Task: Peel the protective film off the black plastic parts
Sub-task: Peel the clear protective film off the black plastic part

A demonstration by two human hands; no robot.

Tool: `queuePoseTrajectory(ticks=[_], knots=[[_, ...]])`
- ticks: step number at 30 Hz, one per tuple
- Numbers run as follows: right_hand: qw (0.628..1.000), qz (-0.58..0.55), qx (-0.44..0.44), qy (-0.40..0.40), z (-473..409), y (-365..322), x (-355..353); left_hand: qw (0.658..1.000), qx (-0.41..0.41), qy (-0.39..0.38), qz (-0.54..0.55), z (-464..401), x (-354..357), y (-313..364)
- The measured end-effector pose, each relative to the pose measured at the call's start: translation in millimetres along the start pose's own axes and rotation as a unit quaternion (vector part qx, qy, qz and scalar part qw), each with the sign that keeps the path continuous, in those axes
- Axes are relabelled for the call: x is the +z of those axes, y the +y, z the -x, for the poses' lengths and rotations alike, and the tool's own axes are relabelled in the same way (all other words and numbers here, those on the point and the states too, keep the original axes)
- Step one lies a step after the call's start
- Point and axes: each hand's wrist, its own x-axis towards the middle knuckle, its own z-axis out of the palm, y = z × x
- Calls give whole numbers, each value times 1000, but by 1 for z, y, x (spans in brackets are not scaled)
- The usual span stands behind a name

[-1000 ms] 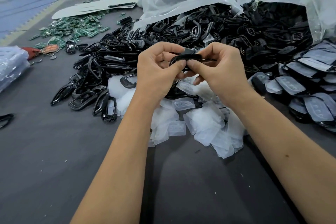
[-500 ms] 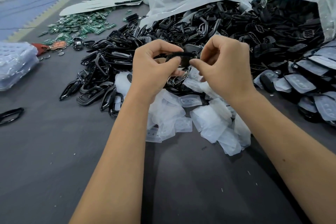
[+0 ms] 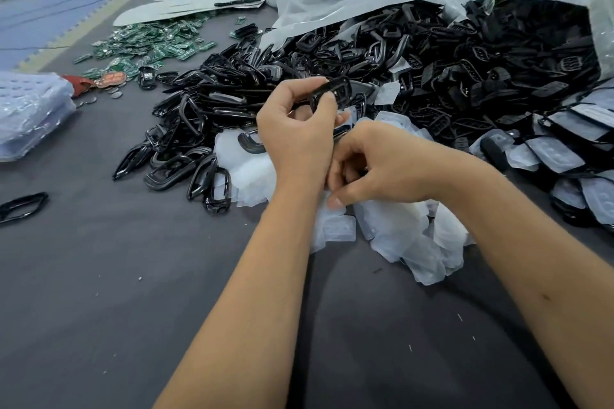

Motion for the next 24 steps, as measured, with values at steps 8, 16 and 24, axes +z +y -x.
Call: queuePoseTrajectory(ticks=[8,16,24], knots=[[991,-128,3,-46,8,8,-11,999,23,-8,-27,2,-3,-3],[965,-254,-3,58,24,30,-31,999,-13,-23,36,-1,-4,-3],[983,31,8,181,9,27,-15,997,-39,14,73,-5,-3,-1]])
